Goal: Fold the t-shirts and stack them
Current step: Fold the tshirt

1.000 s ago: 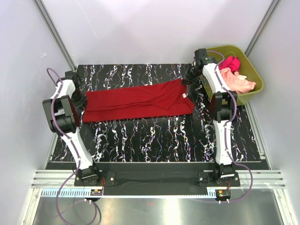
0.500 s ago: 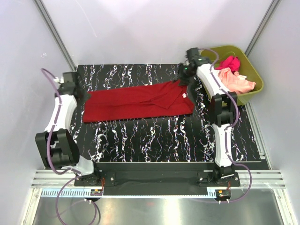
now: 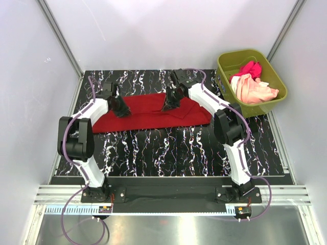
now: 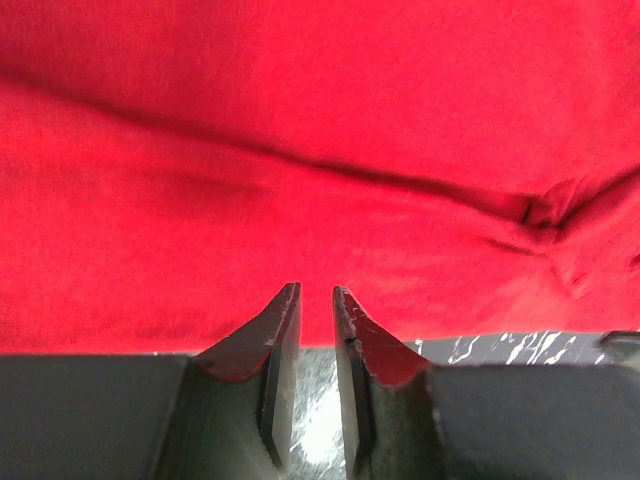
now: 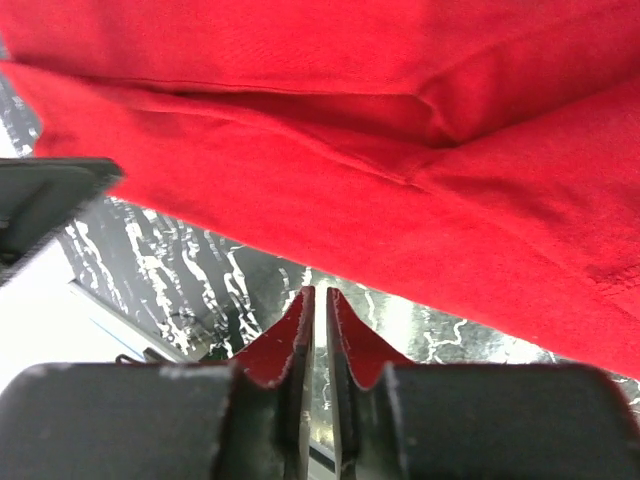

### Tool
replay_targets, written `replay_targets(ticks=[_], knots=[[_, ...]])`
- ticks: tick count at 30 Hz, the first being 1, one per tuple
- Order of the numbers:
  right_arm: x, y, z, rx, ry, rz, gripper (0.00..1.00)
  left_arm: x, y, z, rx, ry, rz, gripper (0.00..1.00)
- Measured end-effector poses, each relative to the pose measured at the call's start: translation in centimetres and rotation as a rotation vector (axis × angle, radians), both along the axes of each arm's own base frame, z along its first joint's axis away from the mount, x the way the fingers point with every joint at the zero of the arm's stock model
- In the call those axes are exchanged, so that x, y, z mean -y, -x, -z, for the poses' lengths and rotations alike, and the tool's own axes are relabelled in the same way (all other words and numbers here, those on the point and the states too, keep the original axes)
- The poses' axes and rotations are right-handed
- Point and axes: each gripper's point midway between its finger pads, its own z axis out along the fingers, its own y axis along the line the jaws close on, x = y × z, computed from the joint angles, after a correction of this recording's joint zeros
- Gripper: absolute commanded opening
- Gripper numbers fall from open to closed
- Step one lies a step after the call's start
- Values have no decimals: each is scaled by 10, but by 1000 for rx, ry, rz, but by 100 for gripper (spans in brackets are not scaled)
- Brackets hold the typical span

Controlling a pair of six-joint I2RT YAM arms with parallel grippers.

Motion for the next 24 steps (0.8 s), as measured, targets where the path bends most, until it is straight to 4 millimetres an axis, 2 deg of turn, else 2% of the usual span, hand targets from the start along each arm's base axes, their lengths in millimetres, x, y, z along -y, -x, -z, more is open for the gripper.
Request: replay_targets(ticks=[2,5,11,16,24], knots=[[2,2,8,-16,8,7,13,0,-5,0,6,2,-2,23],[5,7,21,-38,25,15,7,-2,-3,3,-11,-3,-7,21],[7,0,28,-6,52,49,0,-16,7,12,-56,-71,-44,18],[7,-12,36,31,76,80,0,-42,20,22,-109,-119,-106,14],[14,-14,73,-9,140,116,0,-85,30,28,-158,-180,-208,9]])
